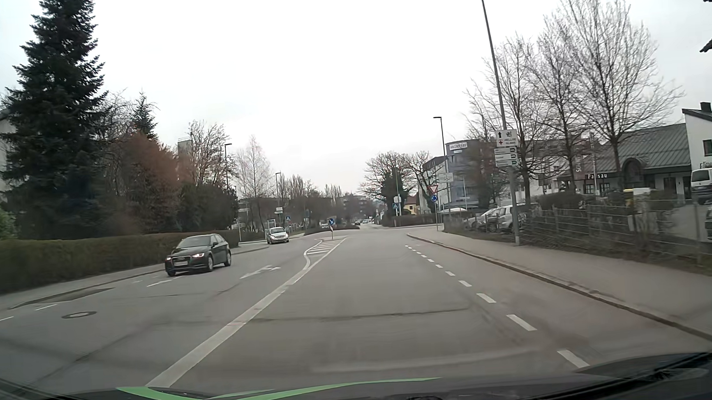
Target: Follow the waypoints while adhering to traffic rules and regulations
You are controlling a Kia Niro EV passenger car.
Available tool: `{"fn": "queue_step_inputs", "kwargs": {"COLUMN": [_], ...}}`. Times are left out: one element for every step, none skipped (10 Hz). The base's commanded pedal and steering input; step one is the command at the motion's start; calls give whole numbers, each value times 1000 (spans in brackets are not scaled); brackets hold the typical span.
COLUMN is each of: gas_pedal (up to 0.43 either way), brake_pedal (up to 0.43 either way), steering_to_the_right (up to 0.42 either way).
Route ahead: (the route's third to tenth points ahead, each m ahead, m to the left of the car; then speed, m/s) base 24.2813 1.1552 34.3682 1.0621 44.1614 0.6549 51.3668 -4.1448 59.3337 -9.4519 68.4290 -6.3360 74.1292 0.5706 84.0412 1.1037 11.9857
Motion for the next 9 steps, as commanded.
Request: {"fn": "queue_step_inputs", "kwargs": {"gas_pedal": [0,0,0,0,0,0,0,0,0], "brake_pedal": [177,177,177,165,165,159,152,134,128], "steering_to_the_right": [-8,-7,-7,-7,-6,-4,-3,-3,-3]}}
